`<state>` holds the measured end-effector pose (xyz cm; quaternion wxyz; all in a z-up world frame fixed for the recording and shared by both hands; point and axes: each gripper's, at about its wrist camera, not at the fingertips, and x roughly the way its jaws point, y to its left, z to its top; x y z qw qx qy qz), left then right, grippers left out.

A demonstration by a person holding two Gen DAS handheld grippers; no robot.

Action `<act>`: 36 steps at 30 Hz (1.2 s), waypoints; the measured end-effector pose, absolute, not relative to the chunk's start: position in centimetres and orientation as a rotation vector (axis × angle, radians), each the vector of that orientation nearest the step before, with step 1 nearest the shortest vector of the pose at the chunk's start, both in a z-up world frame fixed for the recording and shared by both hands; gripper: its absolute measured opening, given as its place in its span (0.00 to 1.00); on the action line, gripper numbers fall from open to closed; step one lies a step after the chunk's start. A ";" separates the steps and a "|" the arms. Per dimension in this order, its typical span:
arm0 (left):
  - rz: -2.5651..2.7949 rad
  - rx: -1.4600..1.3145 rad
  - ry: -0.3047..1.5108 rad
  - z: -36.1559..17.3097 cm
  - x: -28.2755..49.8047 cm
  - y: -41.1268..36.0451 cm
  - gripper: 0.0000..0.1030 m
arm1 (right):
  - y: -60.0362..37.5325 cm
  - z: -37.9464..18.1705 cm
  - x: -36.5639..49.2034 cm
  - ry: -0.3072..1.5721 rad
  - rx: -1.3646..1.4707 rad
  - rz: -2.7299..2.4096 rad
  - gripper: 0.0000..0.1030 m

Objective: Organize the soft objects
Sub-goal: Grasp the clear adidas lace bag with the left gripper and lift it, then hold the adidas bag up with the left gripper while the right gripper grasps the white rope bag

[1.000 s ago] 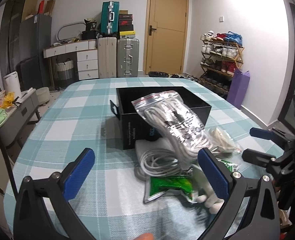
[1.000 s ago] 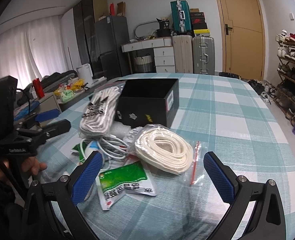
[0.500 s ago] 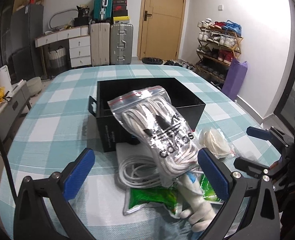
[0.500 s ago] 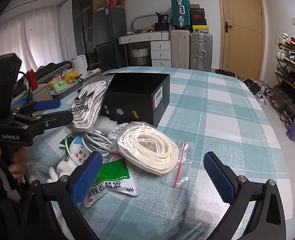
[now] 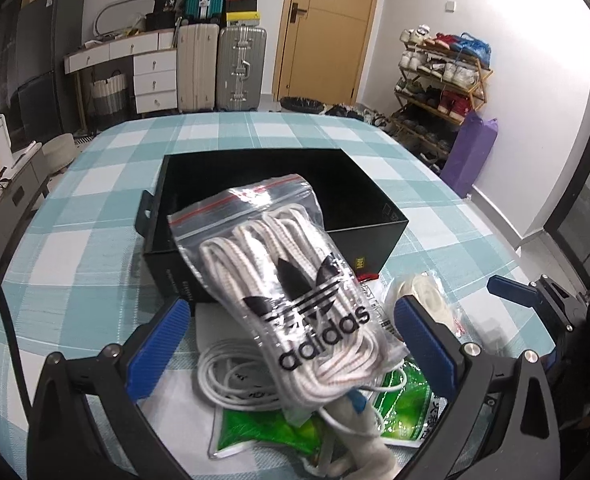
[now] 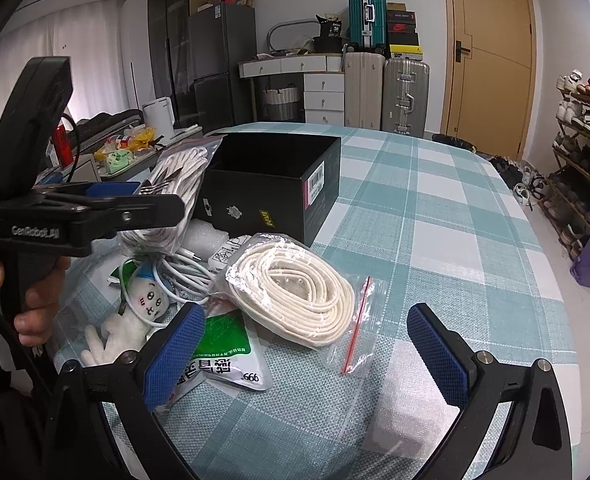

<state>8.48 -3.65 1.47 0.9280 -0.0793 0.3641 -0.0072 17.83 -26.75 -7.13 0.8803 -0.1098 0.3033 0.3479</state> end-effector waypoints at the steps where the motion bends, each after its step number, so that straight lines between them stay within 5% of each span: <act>1: -0.014 -0.162 0.751 1.4 8.6 -3.7 0.99 | -26.7 -7.2 17.9 0.633 -0.228 0.725 1.00; 3: -0.012 -0.162 0.754 1.3 8.9 -3.9 0.95 | -26.7 -7.2 18.0 0.637 -0.230 0.724 1.00; 7: -0.038 -0.175 0.786 0.9 9.4 -3.7 0.64 | -26.7 -7.4 18.5 0.656 -0.233 0.729 1.00; 11: -0.049 -0.166 0.786 0.8 9.3 -3.5 0.49 | -26.4 -7.6 19.1 0.683 -0.245 0.746 1.00; 36: -0.068 -0.149 0.709 2.1 6.3 -0.2 0.43 | -21.9 -8.0 22.8 0.747 -0.472 0.974 0.96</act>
